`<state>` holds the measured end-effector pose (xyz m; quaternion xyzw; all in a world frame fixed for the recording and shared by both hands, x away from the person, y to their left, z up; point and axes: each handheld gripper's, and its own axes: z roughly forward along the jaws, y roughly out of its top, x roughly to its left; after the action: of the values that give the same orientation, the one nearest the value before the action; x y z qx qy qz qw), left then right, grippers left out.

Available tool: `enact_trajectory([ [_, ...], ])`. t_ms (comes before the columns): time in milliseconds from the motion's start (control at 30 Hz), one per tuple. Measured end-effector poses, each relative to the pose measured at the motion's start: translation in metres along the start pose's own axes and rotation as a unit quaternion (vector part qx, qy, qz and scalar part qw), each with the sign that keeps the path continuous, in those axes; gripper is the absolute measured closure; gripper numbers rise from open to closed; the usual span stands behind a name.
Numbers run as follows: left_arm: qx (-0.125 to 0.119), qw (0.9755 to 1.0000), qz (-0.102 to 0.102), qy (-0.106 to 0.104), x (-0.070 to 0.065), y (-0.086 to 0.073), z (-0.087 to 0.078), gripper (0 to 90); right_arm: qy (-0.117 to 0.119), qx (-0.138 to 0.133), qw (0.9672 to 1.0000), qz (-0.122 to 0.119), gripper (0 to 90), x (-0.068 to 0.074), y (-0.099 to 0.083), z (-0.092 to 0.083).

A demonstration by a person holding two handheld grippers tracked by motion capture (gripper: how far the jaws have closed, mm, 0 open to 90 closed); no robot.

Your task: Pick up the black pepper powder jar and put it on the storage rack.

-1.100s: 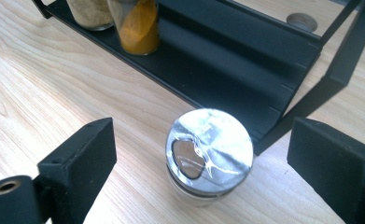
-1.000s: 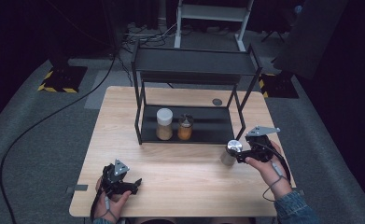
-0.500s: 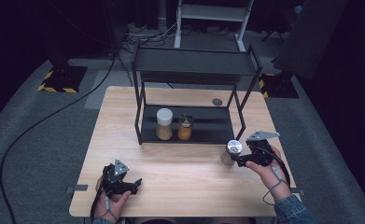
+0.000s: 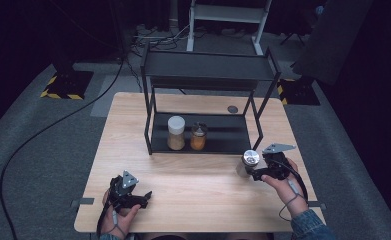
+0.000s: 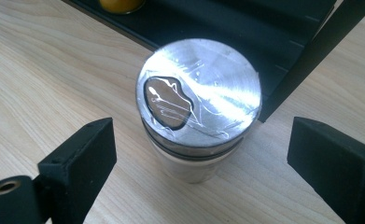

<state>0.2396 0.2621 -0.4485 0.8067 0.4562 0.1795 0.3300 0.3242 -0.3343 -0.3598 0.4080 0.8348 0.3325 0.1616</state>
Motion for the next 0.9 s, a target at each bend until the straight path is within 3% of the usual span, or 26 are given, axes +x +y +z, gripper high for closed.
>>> enact_trajectory([
  [533,0.000,1.0000,0.000,0.000,0.000,0.000,0.000,3.7,0.004,0.006,1.0000,0.006,9.1,-0.001,-0.002,0.026],
  [900,0.000,1.0000,0.000,0.000,0.000,0.000,0.000,3.7,0.003,0.027,0.9996,0.007,19.5,-0.003,0.008,0.042],
])
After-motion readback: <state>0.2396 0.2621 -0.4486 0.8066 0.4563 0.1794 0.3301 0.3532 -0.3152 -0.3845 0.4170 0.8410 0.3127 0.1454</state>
